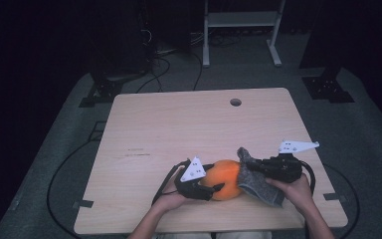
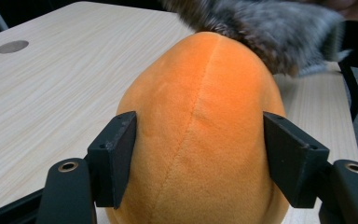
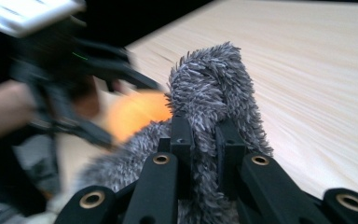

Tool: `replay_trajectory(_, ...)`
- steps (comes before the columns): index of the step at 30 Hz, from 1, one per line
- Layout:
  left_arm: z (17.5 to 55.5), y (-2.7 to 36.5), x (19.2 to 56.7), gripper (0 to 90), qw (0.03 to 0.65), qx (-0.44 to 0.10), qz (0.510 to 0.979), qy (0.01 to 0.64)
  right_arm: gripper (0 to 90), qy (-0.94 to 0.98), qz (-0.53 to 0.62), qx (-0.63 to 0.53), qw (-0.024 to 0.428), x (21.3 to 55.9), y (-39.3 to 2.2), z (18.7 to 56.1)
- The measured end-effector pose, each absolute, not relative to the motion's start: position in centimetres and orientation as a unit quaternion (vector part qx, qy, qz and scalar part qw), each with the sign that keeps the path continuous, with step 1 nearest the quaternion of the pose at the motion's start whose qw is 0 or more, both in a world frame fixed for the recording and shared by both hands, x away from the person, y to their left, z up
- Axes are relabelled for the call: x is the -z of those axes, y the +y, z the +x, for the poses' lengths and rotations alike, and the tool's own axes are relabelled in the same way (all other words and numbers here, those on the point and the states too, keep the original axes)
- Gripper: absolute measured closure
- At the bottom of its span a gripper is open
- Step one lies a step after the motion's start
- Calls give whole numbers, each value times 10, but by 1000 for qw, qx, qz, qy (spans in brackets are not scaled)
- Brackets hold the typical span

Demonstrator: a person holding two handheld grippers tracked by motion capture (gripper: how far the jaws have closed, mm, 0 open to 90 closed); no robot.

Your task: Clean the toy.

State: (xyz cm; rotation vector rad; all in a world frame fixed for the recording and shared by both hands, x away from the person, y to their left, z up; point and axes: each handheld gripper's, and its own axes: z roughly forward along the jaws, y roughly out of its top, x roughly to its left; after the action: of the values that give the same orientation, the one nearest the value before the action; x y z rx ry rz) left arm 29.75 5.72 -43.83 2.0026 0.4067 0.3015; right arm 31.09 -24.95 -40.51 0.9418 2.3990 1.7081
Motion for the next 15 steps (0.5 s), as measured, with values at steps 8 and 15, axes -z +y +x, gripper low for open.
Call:
replay_trajectory(8,302,66,435,191,528,-82,830,162,801,807,257,-531,31,405,-220,305)
replay_trajectory(15,299,65,436,291,516,-103,836,158,802,797,291,-526,53,412,-237,310)
